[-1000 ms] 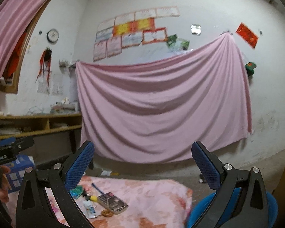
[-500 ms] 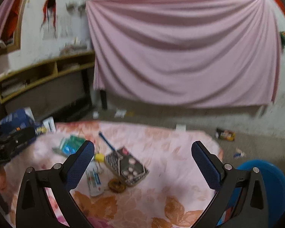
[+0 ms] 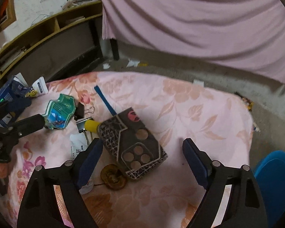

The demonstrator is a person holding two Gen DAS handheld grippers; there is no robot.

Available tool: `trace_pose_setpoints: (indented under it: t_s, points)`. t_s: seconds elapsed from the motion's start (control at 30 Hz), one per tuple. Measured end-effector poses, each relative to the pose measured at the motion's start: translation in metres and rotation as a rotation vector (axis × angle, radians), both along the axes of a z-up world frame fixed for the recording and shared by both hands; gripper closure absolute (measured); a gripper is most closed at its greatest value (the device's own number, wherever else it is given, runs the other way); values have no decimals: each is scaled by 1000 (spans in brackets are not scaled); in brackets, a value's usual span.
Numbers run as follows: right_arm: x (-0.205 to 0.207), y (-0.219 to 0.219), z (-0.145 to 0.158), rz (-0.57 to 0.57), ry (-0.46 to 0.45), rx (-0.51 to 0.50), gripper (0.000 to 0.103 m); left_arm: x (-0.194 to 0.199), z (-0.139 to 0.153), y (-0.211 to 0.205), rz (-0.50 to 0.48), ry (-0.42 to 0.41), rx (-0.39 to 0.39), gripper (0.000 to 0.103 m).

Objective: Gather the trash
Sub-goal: 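Grasp the green snack wrapper with the left tool while the right tool grasps the phone case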

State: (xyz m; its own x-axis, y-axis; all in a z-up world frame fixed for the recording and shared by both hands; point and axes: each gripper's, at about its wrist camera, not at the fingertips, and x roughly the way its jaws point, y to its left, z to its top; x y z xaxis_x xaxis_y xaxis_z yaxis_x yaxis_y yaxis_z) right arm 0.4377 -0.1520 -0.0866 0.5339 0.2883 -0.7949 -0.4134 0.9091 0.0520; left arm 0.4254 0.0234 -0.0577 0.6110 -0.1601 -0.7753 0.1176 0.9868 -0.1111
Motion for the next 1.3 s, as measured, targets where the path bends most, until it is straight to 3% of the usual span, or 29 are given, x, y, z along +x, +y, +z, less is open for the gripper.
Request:
trace_pose_setpoints:
  t_s: [0.13,0.27,0.33,0.43,0.73,0.93,1.3]
  points:
    - [2,2,-3,19,27,-6,18,9,-9,-3,-16,41,-7,11]
    - [2,4,-4,27,30,-25,27,15,-15,-12,-49,58,21,15]
    - [2,3,-3,31,29,-22,34,17,-18,-14,-53,62,38,29]
    - [1,2,-3,33,31,-18,36,20,-20,-14,-54,73,45,42]
    - [-4,2,-3,42,31,-2,45,12,-25,-22,-80,63,75,44]
    - [-8,0,-3,54,31,29,53,-3,-18,-16,-56,31,10,44]
    - [-25,-6,8,62,-12,97,58,-31,13,-13,2,-83,-75,44]
